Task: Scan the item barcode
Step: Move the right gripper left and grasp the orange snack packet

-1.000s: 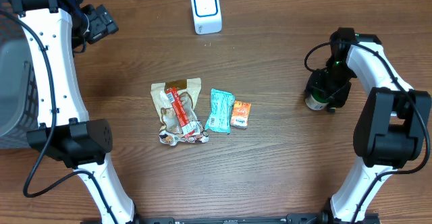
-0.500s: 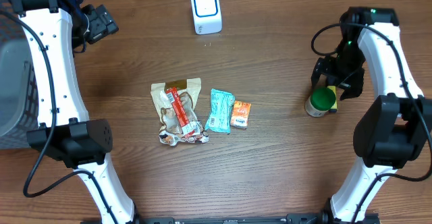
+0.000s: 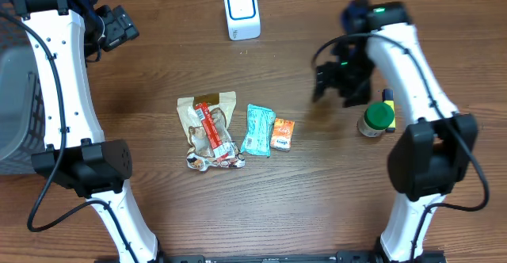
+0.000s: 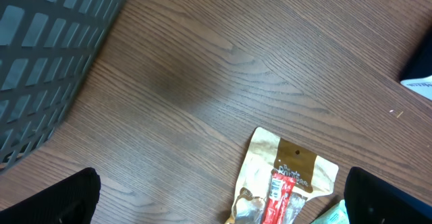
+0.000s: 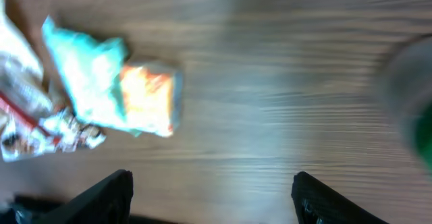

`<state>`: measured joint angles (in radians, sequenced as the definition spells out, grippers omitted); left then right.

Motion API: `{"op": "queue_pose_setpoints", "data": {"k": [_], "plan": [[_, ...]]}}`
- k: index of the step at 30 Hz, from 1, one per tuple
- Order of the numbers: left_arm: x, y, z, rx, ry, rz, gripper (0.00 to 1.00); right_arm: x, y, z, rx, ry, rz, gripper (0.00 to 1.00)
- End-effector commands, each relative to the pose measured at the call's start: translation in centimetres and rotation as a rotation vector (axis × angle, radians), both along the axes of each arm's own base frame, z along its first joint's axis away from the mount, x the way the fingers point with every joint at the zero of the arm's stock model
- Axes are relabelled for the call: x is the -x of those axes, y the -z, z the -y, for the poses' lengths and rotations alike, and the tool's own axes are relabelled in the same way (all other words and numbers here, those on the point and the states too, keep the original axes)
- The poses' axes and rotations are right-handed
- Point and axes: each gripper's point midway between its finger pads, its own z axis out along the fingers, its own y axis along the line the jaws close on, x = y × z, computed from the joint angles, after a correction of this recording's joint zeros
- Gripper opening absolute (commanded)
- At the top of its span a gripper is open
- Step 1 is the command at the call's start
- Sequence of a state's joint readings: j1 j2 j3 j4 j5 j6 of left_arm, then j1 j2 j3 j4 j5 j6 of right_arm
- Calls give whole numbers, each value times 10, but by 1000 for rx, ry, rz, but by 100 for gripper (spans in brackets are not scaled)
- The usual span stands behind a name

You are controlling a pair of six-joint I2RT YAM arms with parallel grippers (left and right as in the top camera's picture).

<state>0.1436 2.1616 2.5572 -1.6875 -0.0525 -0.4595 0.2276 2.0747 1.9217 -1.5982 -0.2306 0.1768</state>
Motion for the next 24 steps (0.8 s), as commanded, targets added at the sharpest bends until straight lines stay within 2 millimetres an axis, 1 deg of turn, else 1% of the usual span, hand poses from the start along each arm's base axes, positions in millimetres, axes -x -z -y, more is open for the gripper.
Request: {"op": "queue_pose_setpoints", "data": {"k": [1, 2, 4, 5, 7, 12, 15, 19, 24], "plan": [[1, 0, 3, -4, 25, -5, 100, 13, -5, -23, -13, -25, -3, 71], [1, 0, 3, -4, 25, -5, 100, 16, -1, -28, -9, -32, -11, 69], [1, 0, 3, -4, 25, -5, 100, 23, 12, -37, 0, -35, -29, 58], [1, 0, 3, -4, 25, -5, 100, 24, 16, -38, 2, -30, -32, 54], [1, 0, 3, -4, 25, -5, 100, 27, 27, -41, 9, -15, -42, 44], [1, 0, 3, -4, 25, -5, 100, 36, 55, -39, 22, 13, -74, 41], [1, 0, 3, -4, 25, -5, 100, 37, 68, -47, -29, 17, -78, 41], [1, 0, 3, -4, 25, -5, 100, 35, 75, -55, -80, 19, -65, 42], [1, 0, 3, -4, 25, -5, 100, 29, 77, -59, -91, 16, -36, 42]]}}
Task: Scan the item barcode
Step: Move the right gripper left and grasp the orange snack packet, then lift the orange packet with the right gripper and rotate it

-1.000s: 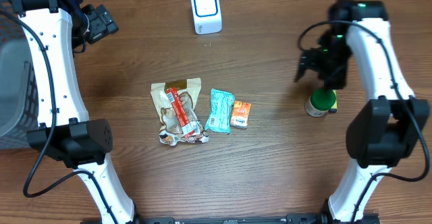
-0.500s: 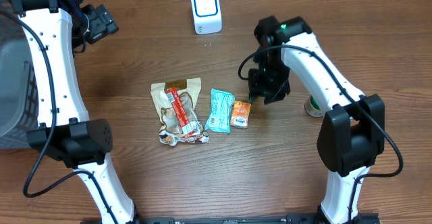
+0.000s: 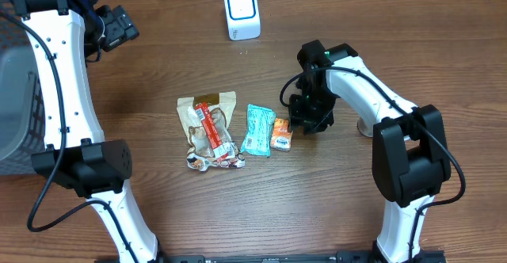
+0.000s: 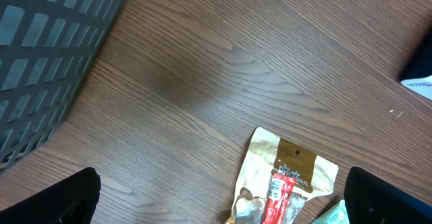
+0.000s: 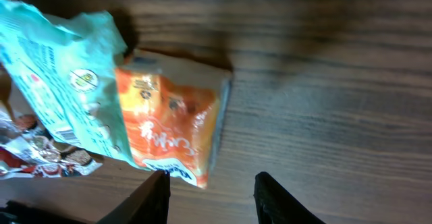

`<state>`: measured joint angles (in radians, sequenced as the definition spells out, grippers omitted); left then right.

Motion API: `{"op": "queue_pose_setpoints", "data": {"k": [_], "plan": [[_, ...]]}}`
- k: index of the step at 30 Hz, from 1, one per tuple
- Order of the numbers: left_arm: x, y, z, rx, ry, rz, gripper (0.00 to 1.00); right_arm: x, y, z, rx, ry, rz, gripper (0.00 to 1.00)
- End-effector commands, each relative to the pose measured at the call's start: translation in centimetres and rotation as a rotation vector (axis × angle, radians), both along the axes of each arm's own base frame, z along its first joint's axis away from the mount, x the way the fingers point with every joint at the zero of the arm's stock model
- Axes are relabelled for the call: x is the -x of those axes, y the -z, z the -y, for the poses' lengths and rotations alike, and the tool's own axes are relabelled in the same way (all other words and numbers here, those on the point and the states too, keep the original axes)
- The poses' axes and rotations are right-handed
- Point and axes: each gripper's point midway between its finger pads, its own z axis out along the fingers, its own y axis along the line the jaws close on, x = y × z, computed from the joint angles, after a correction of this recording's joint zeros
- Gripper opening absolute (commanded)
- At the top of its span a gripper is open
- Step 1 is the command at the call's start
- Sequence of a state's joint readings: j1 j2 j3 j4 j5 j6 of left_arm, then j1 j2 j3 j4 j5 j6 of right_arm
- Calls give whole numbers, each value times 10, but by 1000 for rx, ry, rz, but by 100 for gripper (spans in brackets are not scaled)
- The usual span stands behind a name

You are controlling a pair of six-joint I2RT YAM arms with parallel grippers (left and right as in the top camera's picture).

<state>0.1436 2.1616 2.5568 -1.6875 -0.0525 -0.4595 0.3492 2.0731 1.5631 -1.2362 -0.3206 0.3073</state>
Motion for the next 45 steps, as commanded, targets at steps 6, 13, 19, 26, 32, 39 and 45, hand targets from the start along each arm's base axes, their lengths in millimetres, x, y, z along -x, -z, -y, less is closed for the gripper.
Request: {"op": "queue_pose_setpoints", "data": {"k": [6, 13, 19, 26, 32, 39, 45], "plan": [[1, 0, 3, -4, 25, -5, 100, -1, -2, -6, -23, 33, 11, 42], [1, 0, 3, -4, 25, -4, 100, 7, 22, -13, -80, 44, 4, 35], [1, 0, 3, -4, 25, -4, 100, 18, 44, -11, -91, 58, -3, 23], [1, 0, 3, -4, 25, -5, 100, 11, 3, -33, -362, -13, 4, 4], [1, 0, 3, -4, 25, -4, 100, 0, -59, -27, -699, -40, 75, 4], [1, 0, 3, -4, 25, -4, 100, 14, -103, -25, -995, -122, 149, 4], [1, 0, 3, -4, 25, -5, 100, 15, -138, -33, -1197, -110, 215, 4]]}}
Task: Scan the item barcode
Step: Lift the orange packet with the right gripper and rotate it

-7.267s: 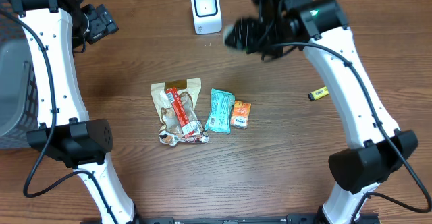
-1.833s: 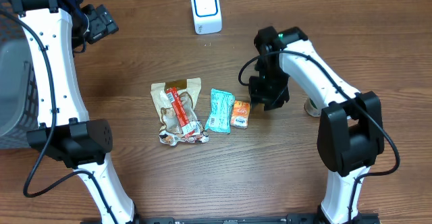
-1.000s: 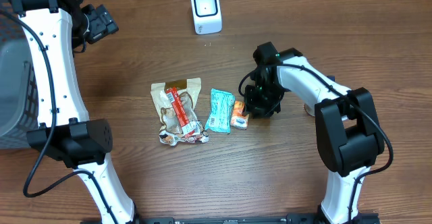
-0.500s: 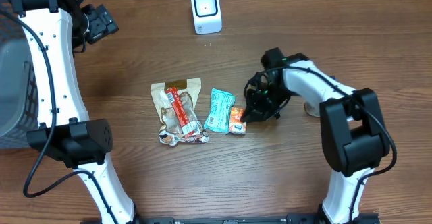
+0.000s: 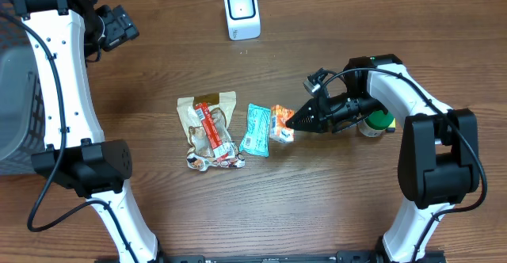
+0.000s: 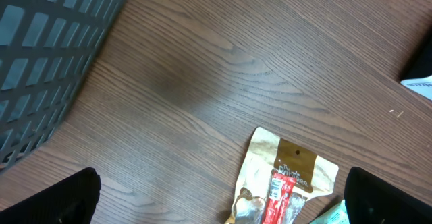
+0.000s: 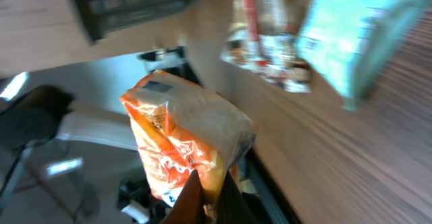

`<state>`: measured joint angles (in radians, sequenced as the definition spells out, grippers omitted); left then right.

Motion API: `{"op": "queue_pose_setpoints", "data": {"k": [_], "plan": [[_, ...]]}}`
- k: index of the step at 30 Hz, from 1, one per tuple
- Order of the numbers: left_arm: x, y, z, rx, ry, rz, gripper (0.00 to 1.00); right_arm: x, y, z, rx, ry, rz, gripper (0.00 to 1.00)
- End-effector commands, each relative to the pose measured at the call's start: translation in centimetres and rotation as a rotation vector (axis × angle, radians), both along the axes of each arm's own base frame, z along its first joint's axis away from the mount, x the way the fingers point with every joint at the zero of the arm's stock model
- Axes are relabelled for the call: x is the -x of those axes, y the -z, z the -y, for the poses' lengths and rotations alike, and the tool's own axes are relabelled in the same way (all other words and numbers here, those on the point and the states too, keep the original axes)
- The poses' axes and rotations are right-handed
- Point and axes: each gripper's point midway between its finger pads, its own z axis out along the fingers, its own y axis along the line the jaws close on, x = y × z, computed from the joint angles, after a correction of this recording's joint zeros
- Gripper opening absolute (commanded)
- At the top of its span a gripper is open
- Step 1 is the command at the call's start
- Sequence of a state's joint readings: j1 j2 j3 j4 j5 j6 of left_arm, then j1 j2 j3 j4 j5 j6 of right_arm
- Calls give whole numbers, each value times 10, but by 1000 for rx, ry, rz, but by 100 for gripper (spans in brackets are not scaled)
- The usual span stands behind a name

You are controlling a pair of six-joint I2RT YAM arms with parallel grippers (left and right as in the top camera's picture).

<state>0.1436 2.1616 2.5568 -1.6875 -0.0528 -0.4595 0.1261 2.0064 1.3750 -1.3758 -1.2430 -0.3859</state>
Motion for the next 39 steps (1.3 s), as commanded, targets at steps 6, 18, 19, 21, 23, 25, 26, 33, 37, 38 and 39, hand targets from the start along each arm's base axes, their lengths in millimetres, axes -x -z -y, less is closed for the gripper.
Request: {"op": "queue_pose_setpoints", "data": {"k": [6, 18, 19, 21, 23, 25, 26, 33, 37, 38, 39], "plan": [[1, 0, 3, -3, 25, -4, 100, -3, -54, -8, -254, 30, 207, 4], [1, 0, 3, -4, 25, -4, 100, 16, -103, -5, -324, 42, 335, 4], [1, 0, 3, -4, 25, -4, 100, 17, -107, -5, -329, 45, 342, 4], [1, 0, 3, -3, 25, -4, 100, 19, -117, -5, -345, 52, 365, 4], [1, 0, 3, -4, 25, -4, 100, 21, -124, -4, -354, 56, 377, 4], [1, 0, 3, -4, 25, -5, 100, 24, -131, -4, -360, 58, 383, 4], [1, 0, 3, -4, 25, -4, 100, 26, -136, -4, -366, 61, 389, 4], [1, 0, 3, -4, 25, -4, 100, 39, -158, -2, -375, 63, 402, 4], [1, 0, 3, -4, 25, -4, 100, 48, -171, -1, -380, 58, 427, 4], [1, 0, 3, -3, 25, -4, 100, 52, -176, 0, -383, 55, 445, 4], [1, 0, 3, -3, 25, -4, 100, 54, -178, 0, -384, 54, 452, 4]]}}
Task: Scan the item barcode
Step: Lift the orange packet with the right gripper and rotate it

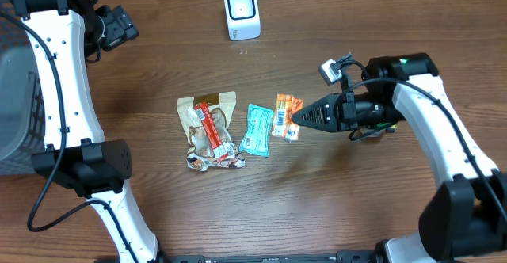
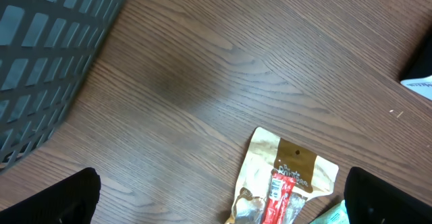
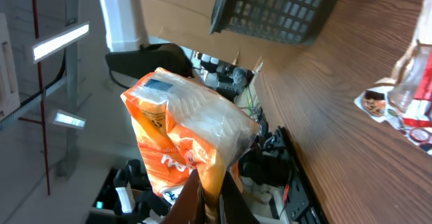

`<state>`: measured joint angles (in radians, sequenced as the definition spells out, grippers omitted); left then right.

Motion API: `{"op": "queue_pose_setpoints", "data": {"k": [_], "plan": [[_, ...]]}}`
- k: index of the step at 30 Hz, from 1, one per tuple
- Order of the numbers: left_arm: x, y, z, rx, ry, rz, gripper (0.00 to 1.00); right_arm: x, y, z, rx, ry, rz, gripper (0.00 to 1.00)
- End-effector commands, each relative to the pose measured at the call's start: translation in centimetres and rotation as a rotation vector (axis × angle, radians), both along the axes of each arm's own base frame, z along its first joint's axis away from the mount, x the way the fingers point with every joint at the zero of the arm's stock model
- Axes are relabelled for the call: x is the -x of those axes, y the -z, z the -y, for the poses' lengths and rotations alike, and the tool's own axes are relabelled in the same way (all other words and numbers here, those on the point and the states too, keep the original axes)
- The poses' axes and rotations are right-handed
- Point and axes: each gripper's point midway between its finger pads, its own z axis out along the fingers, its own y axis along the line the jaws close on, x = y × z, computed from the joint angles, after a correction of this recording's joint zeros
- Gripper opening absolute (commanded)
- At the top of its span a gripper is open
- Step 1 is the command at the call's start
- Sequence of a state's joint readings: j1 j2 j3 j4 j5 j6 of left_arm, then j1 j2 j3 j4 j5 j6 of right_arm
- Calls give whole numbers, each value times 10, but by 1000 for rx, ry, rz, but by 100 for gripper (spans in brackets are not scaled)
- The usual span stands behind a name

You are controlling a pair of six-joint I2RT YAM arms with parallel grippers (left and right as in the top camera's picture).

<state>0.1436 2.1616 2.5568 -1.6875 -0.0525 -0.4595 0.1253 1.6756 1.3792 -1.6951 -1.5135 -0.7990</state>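
My right gripper (image 1: 297, 117) is shut on a small orange snack packet (image 1: 286, 117), holding it above the table beside the teal packet (image 1: 256, 129). In the right wrist view the orange packet (image 3: 190, 137) fills the centre, pinched at its lower edge between the fingers (image 3: 229, 200). The white barcode scanner (image 1: 241, 12) stands at the back of the table. My left gripper (image 2: 216, 197) is high at the far left, open, with its dark fingertips (image 2: 61, 197) over bare wood.
A tan pouch with a red stick (image 1: 207, 128) lies left of the teal packet. A green-capped bottle (image 1: 379, 125) is partly hidden behind my right arm. A dark basket (image 2: 40, 55) sits at the left edge.
My right gripper has lifted the orange packet higher and a little toward the back; the wrist has pulled right and now looks level across the room. The left arm is unchanged.
My right gripper was open near the green-capped bottle. It then stood open over the orange packet lying beside the teal one. Later it was shut on the packet, raised off the table, and now holds it higher. My left arm stayed put.
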Motion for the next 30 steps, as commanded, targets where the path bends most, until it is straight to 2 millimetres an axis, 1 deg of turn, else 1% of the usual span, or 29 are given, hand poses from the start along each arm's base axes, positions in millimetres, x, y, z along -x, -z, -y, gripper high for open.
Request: {"op": "queue_pose_setpoints", "data": {"k": [1, 5, 10, 15, 17, 19, 21, 23, 25, 27, 30], "plan": [[1, 0, 3, -4, 25, -4, 100, 9, -34, 2, -63, 21, 73, 4], [1, 0, 3, -4, 25, -4, 100, 21, -47, 3, -65, 20, 86, 4], [1, 0, 3, -4, 25, -4, 100, 34, -60, 5, -73, 18, 143, 4], [1, 0, 3, -4, 25, -5, 100, 36, -61, 5, -72, 17, 152, 4], [1, 0, 3, -4, 25, -4, 100, 32, -61, 5, -77, 16, 196, 4], [1, 0, 3, -4, 25, -4, 100, 29, -56, 4, -57, 10, 252, 4], [1, 0, 3, -4, 25, -4, 100, 23, -41, 4, 12, -3, 311, 4], [1, 0, 3, -4, 25, -4, 100, 18, -27, 5, 89, -10, 336, 4], [1, 0, 3, -4, 25, -5, 100, 11, -16, 6, 153, -2, 294, 4], [1, 0, 3, -4, 25, -5, 100, 4, -9, 7, 186, 13, 264, 4], [1, 0, 3, -4, 25, -4, 100, -15, 9, 10, 303, 68, 203, 4]]}}
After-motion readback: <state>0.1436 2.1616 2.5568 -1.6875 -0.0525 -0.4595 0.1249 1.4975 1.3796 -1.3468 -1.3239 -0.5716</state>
